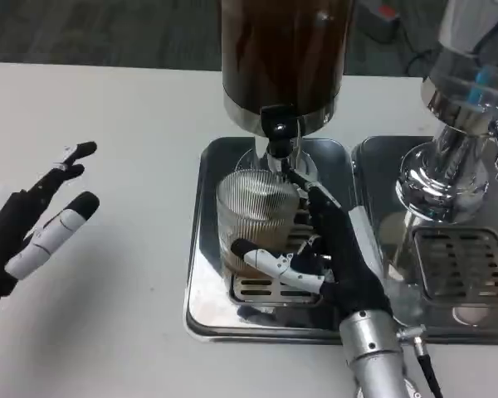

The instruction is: Grasp the cup under the faucet to collect the drink, then remove the cup.

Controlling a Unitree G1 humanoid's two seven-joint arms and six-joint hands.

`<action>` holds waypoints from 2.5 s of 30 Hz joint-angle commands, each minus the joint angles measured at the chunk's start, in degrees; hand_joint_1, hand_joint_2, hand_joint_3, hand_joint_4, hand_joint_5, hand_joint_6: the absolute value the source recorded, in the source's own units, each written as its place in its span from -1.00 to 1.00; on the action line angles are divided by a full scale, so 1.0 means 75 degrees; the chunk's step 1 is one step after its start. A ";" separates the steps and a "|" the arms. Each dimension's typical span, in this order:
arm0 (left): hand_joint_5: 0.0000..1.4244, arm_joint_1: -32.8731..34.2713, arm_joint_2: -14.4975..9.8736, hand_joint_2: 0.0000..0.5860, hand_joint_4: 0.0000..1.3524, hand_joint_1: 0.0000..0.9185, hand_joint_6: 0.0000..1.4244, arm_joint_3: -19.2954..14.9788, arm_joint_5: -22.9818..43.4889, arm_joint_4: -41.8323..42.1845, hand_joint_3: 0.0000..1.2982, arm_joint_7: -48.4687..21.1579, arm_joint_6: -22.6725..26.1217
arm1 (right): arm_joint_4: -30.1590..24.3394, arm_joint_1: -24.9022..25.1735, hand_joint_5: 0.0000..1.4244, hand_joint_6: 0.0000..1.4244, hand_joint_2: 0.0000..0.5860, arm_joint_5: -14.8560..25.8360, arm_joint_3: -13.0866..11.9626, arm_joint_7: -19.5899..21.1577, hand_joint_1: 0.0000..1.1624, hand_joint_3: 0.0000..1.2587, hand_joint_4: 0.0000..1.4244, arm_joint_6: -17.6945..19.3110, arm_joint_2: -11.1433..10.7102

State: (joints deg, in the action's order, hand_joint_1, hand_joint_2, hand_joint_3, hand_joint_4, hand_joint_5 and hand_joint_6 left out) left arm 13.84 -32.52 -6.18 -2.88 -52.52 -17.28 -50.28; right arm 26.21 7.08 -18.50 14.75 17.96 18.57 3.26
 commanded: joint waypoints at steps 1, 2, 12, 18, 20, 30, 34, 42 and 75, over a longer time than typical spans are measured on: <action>-0.90 0.0048 -0.0064 -0.54 -1.00 -1.00 -1.00 -0.0002 0.0002 -0.0057 -0.84 -0.0030 0.0041 | -0.0368 -0.0331 0.21 0.75 -0.39 -0.0066 -0.0053 0.0321 0.81 -0.56 -0.21 0.0081 0.0214; -0.90 0.0065 -0.0063 -0.54 -1.00 -1.00 -1.00 0.0003 0.0002 -0.0077 -0.84 -0.0040 0.0041 | -0.0430 -0.0383 0.22 0.76 -0.41 -0.0089 -0.0058 0.0370 0.81 -0.56 -0.20 0.0076 0.0221; -0.90 0.0034 -0.0021 -0.54 -1.00 -1.00 -1.00 0.0074 0.0001 -0.0049 -0.84 -0.0114 0.0011 | -0.1050 -0.0822 0.27 0.83 -0.49 -0.0200 -0.0169 0.0720 0.82 -0.50 -0.15 -0.0031 0.0226; -0.90 -0.0039 0.0074 -0.53 -1.00 -1.00 -1.00 0.0107 0.0025 0.0033 -0.84 -0.0147 -0.0018 | -0.1435 -0.1078 0.28 0.83 -0.51 -0.0230 -0.0210 0.0745 0.81 -0.48 -0.15 -0.0174 0.0193; -0.90 -0.0058 0.0099 -0.53 -1.00 -1.00 -1.00 0.0112 0.0031 0.0068 -0.84 -0.0146 -0.0027 | -0.1632 -0.1209 0.28 0.84 -0.51 -0.0238 -0.0238 0.0742 0.81 -0.48 -0.15 -0.0226 0.0165; -0.90 -0.0209 0.0119 -0.52 -1.00 -1.00 -1.00 0.0264 -0.0167 0.0406 -0.84 -0.0086 -0.0084 | -0.2420 -0.1767 0.28 0.85 -0.54 -0.0300 -0.0365 0.0662 0.83 -0.46 -0.14 -0.0460 0.0090; -0.91 -0.0209 0.0067 -0.51 -1.00 -1.00 -1.00 0.0376 -0.0224 0.0448 -0.84 -0.0060 -0.0057 | -0.2531 -0.1871 0.30 0.85 -0.56 -0.0345 -0.0404 0.0732 0.83 -0.44 -0.12 -0.0470 0.0119; -0.95 -0.0257 -0.0219 -0.50 -1.00 -1.00 -1.00 0.0584 -0.1098 0.0761 -0.87 0.0372 -0.0201 | -0.3020 -0.2242 0.30 0.87 -0.60 -0.0642 -0.0440 0.0834 0.84 -0.42 -0.10 -0.0520 0.0035; -1.00 -0.0960 -0.0820 -0.49 -1.00 -1.00 -1.00 0.0723 -0.1739 0.1837 -0.93 0.0858 -0.0596 | -0.4768 -0.3371 0.36 0.90 -0.64 -0.0762 -0.0297 0.0975 0.82 -0.34 -0.03 -0.0359 0.0055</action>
State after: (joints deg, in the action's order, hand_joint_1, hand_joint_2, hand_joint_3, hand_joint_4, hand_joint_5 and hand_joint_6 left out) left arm 8.08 -37.55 -1.05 -15.59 -40.68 -10.92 -54.01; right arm -6.01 -18.11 -23.41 12.03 25.04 14.30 2.78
